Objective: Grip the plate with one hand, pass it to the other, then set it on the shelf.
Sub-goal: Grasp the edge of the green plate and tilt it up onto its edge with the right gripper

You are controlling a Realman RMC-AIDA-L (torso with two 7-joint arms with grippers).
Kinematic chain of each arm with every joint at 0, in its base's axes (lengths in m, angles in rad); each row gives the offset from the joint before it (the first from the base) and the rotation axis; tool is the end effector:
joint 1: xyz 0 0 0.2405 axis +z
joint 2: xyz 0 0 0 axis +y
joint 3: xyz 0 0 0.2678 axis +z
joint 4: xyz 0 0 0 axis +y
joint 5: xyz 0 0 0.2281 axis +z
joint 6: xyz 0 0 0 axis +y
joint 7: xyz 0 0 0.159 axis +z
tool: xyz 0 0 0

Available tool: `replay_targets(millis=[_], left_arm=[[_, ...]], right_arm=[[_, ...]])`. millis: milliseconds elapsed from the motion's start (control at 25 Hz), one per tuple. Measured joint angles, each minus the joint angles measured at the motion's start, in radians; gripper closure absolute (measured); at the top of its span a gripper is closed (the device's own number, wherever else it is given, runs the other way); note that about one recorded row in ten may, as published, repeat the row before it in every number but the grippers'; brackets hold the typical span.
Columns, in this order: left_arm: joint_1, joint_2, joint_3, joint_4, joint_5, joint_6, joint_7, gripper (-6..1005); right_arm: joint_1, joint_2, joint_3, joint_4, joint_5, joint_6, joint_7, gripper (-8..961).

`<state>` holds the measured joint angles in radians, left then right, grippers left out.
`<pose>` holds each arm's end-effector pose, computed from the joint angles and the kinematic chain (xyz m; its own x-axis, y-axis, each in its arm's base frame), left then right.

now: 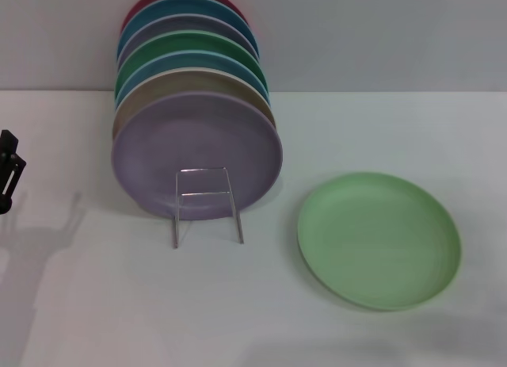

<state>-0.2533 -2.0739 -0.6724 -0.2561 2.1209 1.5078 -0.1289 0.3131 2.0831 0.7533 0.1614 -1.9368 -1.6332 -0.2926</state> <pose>-0.3442 0.2889 -0.0121 0.6146 -0.2710 0.7408 0.7477 -0.0990 -0.6566 0.3569 0.2947 0.0386 0.8804 0.3414 -0.3291 -0.4302 0.2832 -0.8572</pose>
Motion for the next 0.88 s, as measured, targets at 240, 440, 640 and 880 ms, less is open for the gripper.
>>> replay_targets(millis=[240, 440, 640, 880], left_arm=[[0.001, 0.000, 0.001, -0.001, 0.003, 0.000, 0.000, 132], [0.000, 0.000, 0.001, -0.002, 0.004, 0.000, 0.000, 134], [0.000, 0.000, 0.001, -0.002, 0.004, 0.000, 0.000, 136], [-0.002, 0.000, 0.001, 0.002, 0.005, 0.000, 0.000, 139]], right_arm=[[-0.002, -0.006, 0.002, 0.086, 0.001, 0.083, 0.015, 416], [-0.007, -0.029, 0.004, 0.276, -0.007, 0.264, 0.007, 417], [-0.024, -0.085, 0.020, 0.461, -0.008, 0.462, -0.019, 417], [-0.110, -0.140, 0.211, 0.799, -0.008, 0.907, -0.226, 417]])
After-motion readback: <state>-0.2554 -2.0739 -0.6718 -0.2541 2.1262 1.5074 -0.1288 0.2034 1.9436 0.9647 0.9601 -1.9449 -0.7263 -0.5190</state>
